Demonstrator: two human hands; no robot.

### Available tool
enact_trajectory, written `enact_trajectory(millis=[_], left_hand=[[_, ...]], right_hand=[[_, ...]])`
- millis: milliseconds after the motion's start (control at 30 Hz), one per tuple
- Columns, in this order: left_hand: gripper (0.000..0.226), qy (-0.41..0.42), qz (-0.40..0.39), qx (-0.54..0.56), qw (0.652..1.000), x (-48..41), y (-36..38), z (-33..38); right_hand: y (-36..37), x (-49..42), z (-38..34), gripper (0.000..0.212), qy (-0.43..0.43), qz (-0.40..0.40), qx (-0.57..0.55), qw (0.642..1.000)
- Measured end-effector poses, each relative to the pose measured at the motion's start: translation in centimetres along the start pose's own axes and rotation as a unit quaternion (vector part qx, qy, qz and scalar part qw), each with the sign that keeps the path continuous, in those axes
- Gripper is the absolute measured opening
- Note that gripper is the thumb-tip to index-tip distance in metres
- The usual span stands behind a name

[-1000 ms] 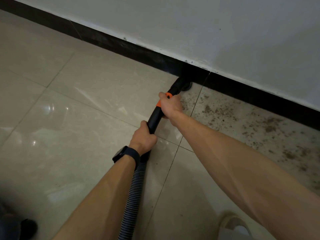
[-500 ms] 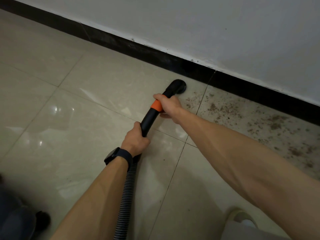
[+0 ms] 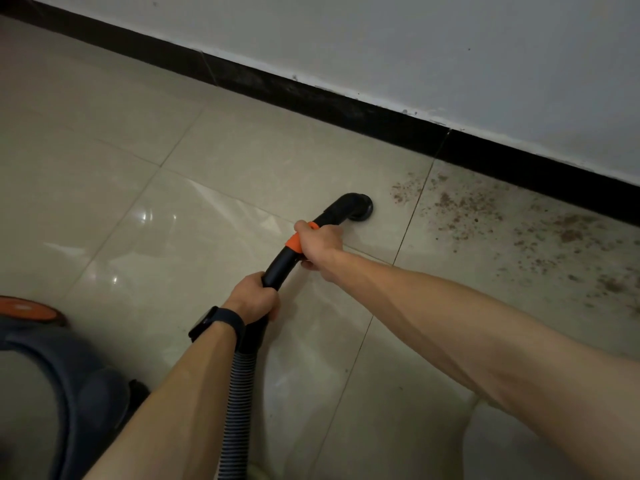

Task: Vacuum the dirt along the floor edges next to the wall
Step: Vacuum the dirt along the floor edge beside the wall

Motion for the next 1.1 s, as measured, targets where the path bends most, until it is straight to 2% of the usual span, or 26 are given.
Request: enact_trajectory(millis=[300,733,1100], left_hand=[[0.036,0.039,0.013,-0.093,0.995,1.0,1.1,1.0],[0.040,0.077,0.022,-0.134,0.988,0.4,2.2,2.8],[0.038,0.117,0.051,-0.175,0.976,-0.9,2.5,5.7]], right_hand=[[-1.6,-0.5,0.4,0.053,-0.008,-0.011,-0.001,1.000],[-3.8,-1.4,-0.6,0.044,-0.016,-0.015,-0.004,1.000],[-6.0,-2.5,-2.1,0.048,-0.019,0.006,-0.031,0.999]])
Point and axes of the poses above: each hand's wrist, its own x-axis away from the middle knuckle, its own y-axis out of the palm, z = x × y, the point moved 3 cm from there along -x, towards the middle knuckle, and after that the axes turned 12 degrees about -x, right-handed, at the moved point
